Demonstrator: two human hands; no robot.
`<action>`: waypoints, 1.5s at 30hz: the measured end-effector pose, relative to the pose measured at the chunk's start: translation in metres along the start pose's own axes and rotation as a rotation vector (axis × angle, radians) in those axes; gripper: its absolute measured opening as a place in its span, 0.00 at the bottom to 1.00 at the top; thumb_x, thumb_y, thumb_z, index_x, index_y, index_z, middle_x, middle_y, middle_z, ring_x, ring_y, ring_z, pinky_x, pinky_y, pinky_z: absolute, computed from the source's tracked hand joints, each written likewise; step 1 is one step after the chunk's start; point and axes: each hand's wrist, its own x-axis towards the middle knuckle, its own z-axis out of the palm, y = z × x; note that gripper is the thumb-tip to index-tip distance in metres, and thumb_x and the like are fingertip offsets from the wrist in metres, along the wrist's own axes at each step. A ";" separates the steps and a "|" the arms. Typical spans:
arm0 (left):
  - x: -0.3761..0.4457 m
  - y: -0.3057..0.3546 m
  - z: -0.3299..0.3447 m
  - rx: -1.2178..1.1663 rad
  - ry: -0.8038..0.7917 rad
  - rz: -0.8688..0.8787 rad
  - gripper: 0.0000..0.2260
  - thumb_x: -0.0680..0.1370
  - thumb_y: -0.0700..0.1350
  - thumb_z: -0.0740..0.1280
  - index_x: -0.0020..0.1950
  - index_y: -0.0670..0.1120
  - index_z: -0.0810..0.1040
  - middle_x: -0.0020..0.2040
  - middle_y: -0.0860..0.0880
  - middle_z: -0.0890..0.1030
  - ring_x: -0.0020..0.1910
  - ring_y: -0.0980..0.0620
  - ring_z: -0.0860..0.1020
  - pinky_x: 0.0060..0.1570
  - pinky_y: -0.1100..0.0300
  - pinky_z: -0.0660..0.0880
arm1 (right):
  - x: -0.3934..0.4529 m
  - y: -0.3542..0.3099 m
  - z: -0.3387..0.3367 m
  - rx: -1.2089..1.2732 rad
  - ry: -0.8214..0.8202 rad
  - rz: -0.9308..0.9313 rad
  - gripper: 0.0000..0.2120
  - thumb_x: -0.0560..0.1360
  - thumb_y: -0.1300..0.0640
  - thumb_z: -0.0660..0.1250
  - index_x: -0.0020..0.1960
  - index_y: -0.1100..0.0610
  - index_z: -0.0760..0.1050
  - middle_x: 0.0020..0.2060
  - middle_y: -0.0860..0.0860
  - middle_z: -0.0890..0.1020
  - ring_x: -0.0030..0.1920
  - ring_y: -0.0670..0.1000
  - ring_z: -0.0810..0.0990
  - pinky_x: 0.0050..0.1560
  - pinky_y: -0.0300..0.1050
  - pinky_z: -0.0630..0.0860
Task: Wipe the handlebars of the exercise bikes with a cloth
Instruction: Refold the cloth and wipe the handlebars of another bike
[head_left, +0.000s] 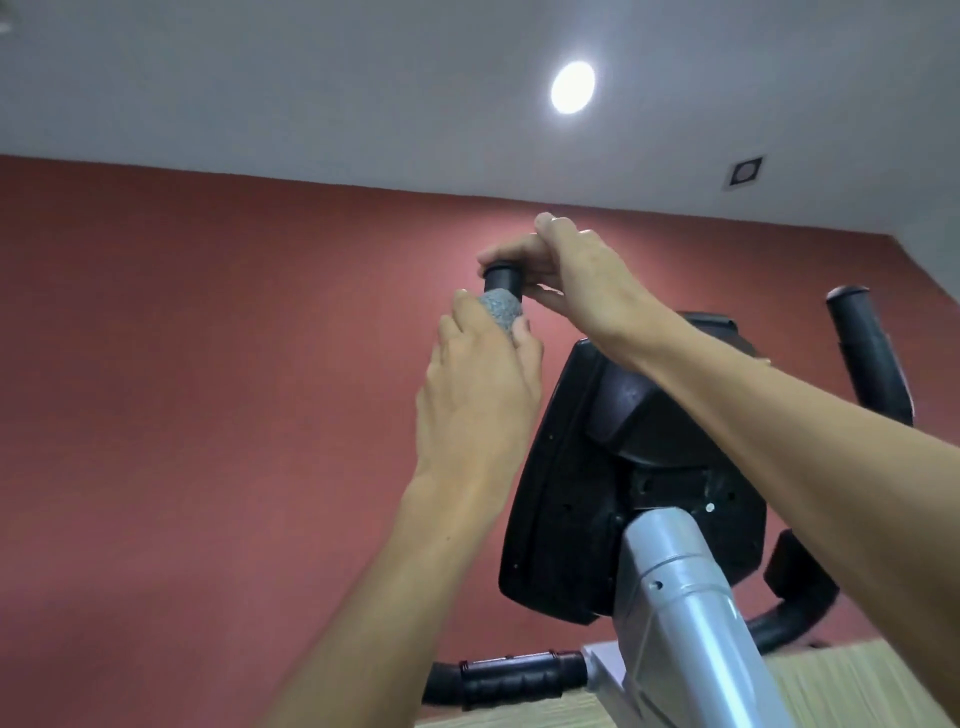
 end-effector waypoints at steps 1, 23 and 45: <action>-0.009 -0.003 -0.001 0.000 -0.002 0.001 0.22 0.85 0.55 0.54 0.73 0.41 0.64 0.57 0.44 0.75 0.53 0.39 0.78 0.41 0.52 0.67 | -0.001 0.000 0.001 0.005 0.009 -0.003 0.27 0.86 0.54 0.47 0.58 0.63 0.83 0.56 0.54 0.86 0.60 0.49 0.83 0.54 0.30 0.77; -0.010 -0.007 0.013 0.012 0.167 0.054 0.25 0.84 0.58 0.55 0.76 0.44 0.63 0.55 0.45 0.76 0.49 0.42 0.80 0.35 0.52 0.65 | -0.002 -0.007 0.020 -0.145 0.158 0.045 0.26 0.83 0.53 0.50 0.49 0.60 0.86 0.49 0.51 0.88 0.43 0.47 0.80 0.45 0.37 0.74; -0.056 -0.043 0.034 -0.093 0.281 0.132 0.27 0.83 0.60 0.54 0.76 0.44 0.67 0.50 0.48 0.76 0.42 0.47 0.80 0.29 0.56 0.70 | -0.021 -0.027 0.013 -1.133 -0.038 -0.351 0.25 0.80 0.49 0.48 0.57 0.57 0.81 0.54 0.52 0.84 0.57 0.54 0.79 0.62 0.51 0.73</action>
